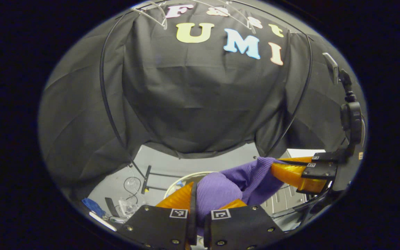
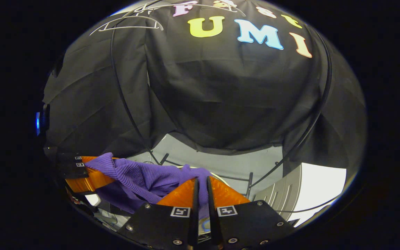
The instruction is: Grasp the clothes on the hanger with both hands and then place them into the laundry hamper below.
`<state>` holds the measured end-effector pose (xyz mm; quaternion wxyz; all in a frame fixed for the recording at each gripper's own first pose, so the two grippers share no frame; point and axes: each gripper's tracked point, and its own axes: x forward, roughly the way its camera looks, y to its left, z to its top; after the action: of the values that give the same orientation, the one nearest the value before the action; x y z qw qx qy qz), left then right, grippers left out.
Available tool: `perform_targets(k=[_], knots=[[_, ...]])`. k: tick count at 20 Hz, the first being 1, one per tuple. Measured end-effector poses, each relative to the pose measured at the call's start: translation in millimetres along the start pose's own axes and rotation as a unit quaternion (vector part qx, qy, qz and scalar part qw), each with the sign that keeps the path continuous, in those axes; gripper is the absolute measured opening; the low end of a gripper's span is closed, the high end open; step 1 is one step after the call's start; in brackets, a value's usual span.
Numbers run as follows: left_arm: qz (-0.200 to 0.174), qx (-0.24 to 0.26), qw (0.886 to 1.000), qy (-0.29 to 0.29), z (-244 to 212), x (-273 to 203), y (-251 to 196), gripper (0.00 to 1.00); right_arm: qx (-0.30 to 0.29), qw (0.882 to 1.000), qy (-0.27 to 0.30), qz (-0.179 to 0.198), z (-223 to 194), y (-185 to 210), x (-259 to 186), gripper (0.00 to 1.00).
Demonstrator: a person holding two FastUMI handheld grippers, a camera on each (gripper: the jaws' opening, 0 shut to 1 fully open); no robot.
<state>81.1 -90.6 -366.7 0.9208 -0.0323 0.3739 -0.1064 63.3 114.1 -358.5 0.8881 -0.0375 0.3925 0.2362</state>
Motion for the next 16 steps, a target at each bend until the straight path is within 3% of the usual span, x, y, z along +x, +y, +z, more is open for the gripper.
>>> perform_targets(k=[1, 4, 6, 7, 9, 13, 14, 15, 16], knots=[[0.001, 0.001, 1.000, 0.010, -10, 2, 1, 0.10, -0.006, 1.000, -0.001, 0.001, 0, 2, -2, 0.16], [0.004, -0.003, 1.000, 0.022, -22, -3, 2, 0.55, -0.022, 1.000, 0.004, 0.006, -6, 8, -1, 0.24], [0.011, -0.005, 1.000, 0.011, -16, -10, 5, 0.85, -0.024, 1.000, 0.006, 0.002, -12, 10, -4, 0.41], [0.015, -0.005, 1.000, 0.006, -13, -12, 8, 1.00, -0.024, 1.000, 0.006, -0.001, -13, 9, -4, 0.59], [0.026, -0.008, 1.000, -0.010, -2, -19, 18, 1.00, -0.021, 1.000, 0.001, -0.010, -14, 11, -8, 0.94], [0.051, -0.007, 0.997, -0.065, 39, -45, 35, 1.00, -0.014, 0.999, -0.037, -0.027, 12, 3, -27, 0.96], [0.057, -0.003, 0.995, -0.081, 53, -55, 37, 0.95, -0.013, 0.998, -0.053, -0.034, 21, 1, -36, 0.96], [0.060, 0.001, 0.993, -0.098, 68, -65, 39, 1.00, -0.012, 0.997, -0.068, -0.038, 32, -2, -44, 0.96], [0.064, 0.005, 0.991, -0.116, 86, -75, 41, 0.95, -0.010, 0.995, -0.086, -0.043, 43, -4, -52, 0.94]])
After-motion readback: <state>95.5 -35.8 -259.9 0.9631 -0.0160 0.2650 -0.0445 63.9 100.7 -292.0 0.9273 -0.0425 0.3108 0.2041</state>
